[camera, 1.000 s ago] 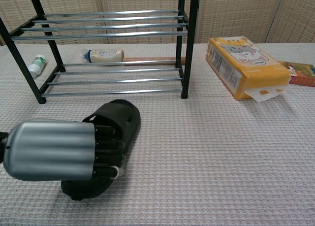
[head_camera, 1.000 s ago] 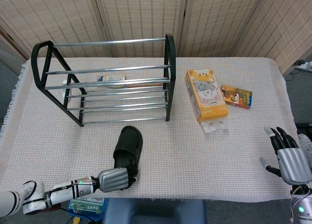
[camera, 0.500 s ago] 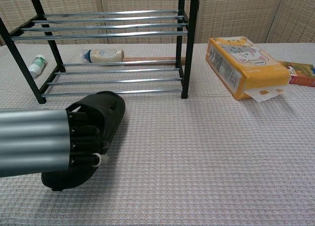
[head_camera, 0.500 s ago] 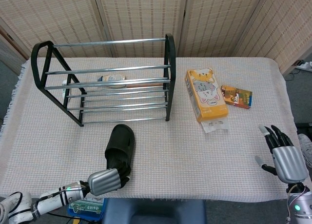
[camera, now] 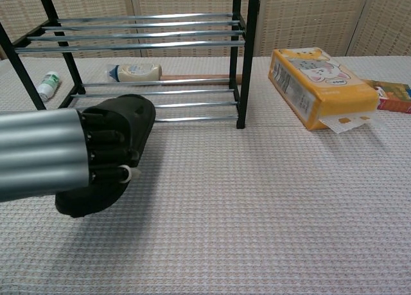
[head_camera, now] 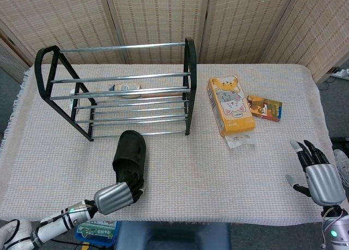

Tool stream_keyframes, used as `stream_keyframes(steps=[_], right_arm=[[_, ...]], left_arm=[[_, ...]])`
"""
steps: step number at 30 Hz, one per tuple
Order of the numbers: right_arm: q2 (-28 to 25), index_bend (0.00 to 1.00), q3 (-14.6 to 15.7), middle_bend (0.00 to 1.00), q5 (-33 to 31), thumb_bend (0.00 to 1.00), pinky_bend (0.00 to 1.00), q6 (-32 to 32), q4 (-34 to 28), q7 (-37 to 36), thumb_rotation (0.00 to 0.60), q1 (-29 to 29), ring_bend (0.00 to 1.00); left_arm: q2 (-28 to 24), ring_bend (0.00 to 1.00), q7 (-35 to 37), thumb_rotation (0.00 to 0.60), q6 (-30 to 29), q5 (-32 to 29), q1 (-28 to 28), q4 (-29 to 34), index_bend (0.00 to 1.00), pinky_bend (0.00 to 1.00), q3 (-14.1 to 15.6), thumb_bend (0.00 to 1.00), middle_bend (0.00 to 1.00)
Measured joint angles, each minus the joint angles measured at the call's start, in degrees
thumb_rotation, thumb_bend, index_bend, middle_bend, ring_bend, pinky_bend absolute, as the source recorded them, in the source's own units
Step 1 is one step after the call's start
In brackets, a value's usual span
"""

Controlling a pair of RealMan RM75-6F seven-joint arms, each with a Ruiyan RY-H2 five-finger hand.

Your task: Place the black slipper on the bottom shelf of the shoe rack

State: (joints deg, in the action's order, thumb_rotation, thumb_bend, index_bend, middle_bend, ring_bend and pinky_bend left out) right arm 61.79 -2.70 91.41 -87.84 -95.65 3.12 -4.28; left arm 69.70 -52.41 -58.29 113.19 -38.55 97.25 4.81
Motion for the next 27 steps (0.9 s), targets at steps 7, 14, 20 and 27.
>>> stream_keyframes(steps=[7,14,20,27], right_arm=[[-0.01,0.00,0.09,0.13,-0.34,0.25,0.17,-0.84,0.85,-1.03,0.600,0.71,0.10],[0.08,0.00,0.11,0.13,-1.12,0.25,0.17,-1.27,1.98,-2.22,0.600,1.39,0.10],[0.19,0.00,0.06,0.13,-1.62,0.25,0.17,-1.34,2.56,-2.79,0.600,1.69,0.10],[0.27,0.00,-0.03,0.13,-2.18,0.25,0.17,-1.21,2.94,-3.06,0.600,1.94,0.10]], left_arm=[[1.56,0.33,-1.36,0.600,4.04,-5.47,-1.51,-1.64,0.52,0.48,-4.71,0.20,0.45],[3.73,0.33,-2.05,0.600,8.64,-12.05,-3.67,-4.24,0.50,0.48,-8.46,0.20,0.45],[5.93,0.33,-2.00,0.600,10.52,-15.34,-5.79,-8.46,0.50,0.48,-10.67,0.20,0.45],[8.63,0.33,-0.46,0.600,11.35,-16.84,-7.96,-14.25,0.49,0.48,-11.39,0.20,0.45]])
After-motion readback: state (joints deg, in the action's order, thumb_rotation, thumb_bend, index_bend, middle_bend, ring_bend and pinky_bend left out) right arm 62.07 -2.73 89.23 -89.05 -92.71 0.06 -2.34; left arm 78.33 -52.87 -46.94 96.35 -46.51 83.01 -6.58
